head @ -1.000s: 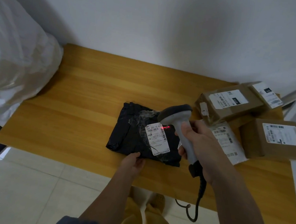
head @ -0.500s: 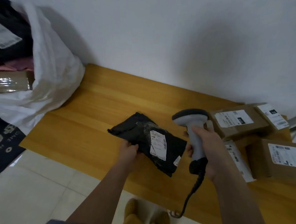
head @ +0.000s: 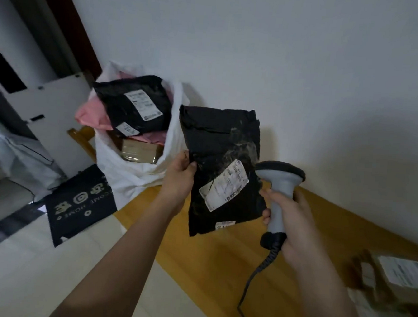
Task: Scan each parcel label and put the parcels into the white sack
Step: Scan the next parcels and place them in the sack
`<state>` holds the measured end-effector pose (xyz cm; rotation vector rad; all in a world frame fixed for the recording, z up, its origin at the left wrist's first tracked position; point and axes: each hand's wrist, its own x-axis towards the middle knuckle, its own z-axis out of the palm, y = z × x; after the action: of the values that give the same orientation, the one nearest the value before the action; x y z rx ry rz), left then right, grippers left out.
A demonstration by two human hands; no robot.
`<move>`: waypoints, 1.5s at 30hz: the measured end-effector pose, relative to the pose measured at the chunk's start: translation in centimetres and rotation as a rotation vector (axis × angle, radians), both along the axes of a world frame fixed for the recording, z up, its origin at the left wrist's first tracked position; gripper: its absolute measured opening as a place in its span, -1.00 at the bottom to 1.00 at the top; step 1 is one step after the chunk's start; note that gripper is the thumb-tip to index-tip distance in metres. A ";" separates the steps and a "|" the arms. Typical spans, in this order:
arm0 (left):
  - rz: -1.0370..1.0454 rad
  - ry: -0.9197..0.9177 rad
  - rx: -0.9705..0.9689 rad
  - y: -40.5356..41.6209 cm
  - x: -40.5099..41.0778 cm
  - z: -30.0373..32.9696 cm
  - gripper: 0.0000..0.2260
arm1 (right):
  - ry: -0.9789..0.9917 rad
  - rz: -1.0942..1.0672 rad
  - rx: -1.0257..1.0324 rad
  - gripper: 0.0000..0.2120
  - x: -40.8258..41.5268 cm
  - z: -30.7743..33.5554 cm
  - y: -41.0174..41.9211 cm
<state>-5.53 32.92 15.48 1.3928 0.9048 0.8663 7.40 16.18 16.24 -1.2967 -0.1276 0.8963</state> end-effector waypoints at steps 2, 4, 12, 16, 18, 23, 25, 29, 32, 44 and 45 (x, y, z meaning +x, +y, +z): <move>0.067 -0.036 0.069 2.0 -0.9 1.7 -0.76 | -0.027 0.019 0.027 -0.66 -0.9 0.7 1.7; 0.118 -0.090 0.127 4.2 -1.9 3.2 -0.77 | -0.048 0.035 0.051 -0.64 -1.7 1.4 3.4; 0.357 -0.153 0.275 18.2 -5.5 8.7 -0.69 | -0.077 0.024 0.122 -0.65 -4.7 3.2 14.3; 0.404 -0.097 0.321 26.3 -6.9 11.5 -0.78 | -0.056 -0.012 0.114 -0.64 -6.1 3.5 21.2; 0.453 -0.068 0.372 29.7 -7.6 12.8 -0.84 | -0.060 -0.016 0.103 -0.65 -6.8 3.6 24.0; 0.435 0.311 0.474 34.2 -8.1 11.2 -0.40 | -0.071 -0.036 0.080 -0.74 -7.8 2.6 28.2; 0.321 0.661 0.672 34.6 -7.8 9.1 -0.25 | -0.036 -0.041 0.061 -0.75 -7.8 2.0 29.3; -0.168 1.067 0.862 34.2 -6.6 5.5 -0.51 | 0.078 -0.023 0.070 -0.83 -7.3 1.1 31.3; -0.344 1.201 0.802 33.9 -5.9 3.4 -0.52 | 0.243 -0.044 0.170 -0.74 -6.6 0.4 32.9; -0.428 1.409 0.675 35.7 -3.1 2.0 -0.57 | 0.541 0.086 0.027 -0.75 -4.9 -3.1 36.4; -0.441 1.423 0.649 35.9 -3.0 1.9 -0.58 | 0.511 0.110 -0.021 -0.79 -4.7 -3.5 36.6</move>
<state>-8.52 68.78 17.36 2.7164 1.2657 -0.3886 2.66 52.73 12.76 -1.0501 0.2138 1.2989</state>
